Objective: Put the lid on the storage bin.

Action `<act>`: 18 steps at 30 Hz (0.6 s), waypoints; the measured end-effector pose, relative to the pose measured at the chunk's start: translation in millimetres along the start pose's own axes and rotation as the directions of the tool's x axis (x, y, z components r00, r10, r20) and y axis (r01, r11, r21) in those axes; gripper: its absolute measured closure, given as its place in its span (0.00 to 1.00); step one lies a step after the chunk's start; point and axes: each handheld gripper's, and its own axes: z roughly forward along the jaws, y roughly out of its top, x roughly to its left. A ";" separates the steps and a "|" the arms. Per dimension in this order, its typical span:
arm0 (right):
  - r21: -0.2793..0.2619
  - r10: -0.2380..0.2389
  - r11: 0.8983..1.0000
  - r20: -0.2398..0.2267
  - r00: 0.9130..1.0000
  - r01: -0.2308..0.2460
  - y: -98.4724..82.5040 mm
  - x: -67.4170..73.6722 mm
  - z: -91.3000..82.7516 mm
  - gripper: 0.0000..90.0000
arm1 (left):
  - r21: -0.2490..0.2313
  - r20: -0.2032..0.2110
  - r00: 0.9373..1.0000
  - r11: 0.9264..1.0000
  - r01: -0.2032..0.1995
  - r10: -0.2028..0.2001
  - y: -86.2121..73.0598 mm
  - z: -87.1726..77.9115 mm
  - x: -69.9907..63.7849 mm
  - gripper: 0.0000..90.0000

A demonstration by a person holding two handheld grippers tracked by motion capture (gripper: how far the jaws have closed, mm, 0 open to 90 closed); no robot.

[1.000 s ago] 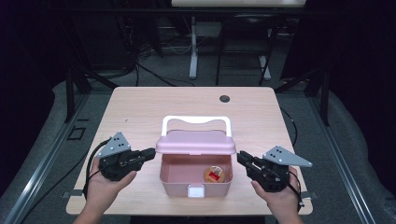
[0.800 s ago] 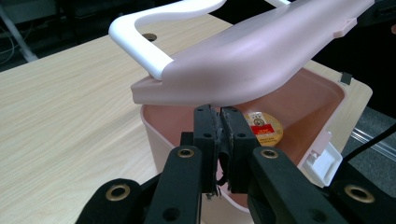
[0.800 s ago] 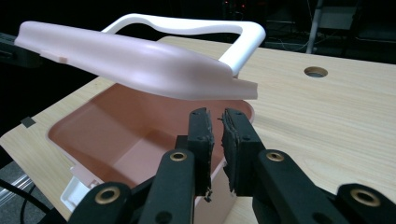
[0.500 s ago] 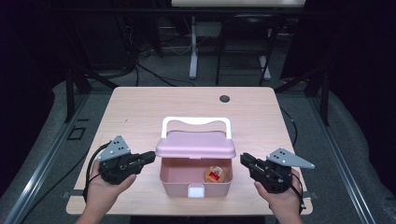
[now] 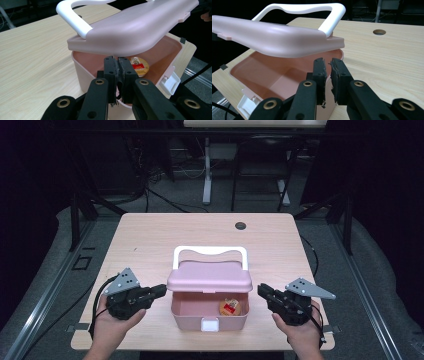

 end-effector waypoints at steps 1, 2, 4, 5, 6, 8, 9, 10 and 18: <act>0.002 0.003 1.000 0.001 1.000 -0.003 -0.8 -0.1 0.9 0.91 | 0.000 0.001 1.000 1.000 0.001 -0.001 -0.5 0.0 -0.2 0.95; 0.004 -0.001 1.000 0.005 1.000 0.001 -1.5 -0.6 1.4 0.91 | -0.001 0.001 1.000 1.000 0.003 -0.003 -1.1 0.3 -0.3 0.96; 0.005 -0.002 1.000 0.009 1.000 0.002 -2.6 -1.4 2.2 0.91 | 0.004 0.001 1.000 1.000 0.004 -0.004 -2.3 0.7 -0.2 0.96; 0.008 0.000 1.000 0.009 1.000 -0.001 -3.0 -1.8 2.5 0.91 | 0.004 -0.001 1.000 1.000 0.004 -0.004 -2.9 1.1 -0.1 0.96; 0.009 0.000 1.000 0.011 1.000 0.000 -3.5 -2.4 2.8 0.91 | 0.006 -0.002 1.000 1.000 0.004 -0.004 -3.4 1.2 -0.1 0.96; 0.007 0.004 1.000 0.014 1.000 -0.005 -4.4 -3.7 3.1 0.91 | 0.001 -0.003 1.000 1.000 0.007 -0.007 -4.5 1.6 -0.1 0.96; 0.009 0.004 1.000 0.015 1.000 -0.004 -4.8 -4.3 3.1 0.91 | 0.001 0.001 1.000 1.000 0.008 -0.008 -5.0 1.5 -0.1 0.96; 0.010 0.008 1.000 0.017 1.000 -0.008 -5.4 -5.1 3.3 0.91 | 0.001 0.000 1.000 1.000 0.008 -0.008 -5.4 1.6 -0.4 0.96; 0.010 0.027 1.000 0.019 0.999 -0.027 -7.0 -10.2 3.6 0.91 | 0.006 0.000 1.000 1.000 0.013 -0.013 -8.6 3.0 -0.8 0.96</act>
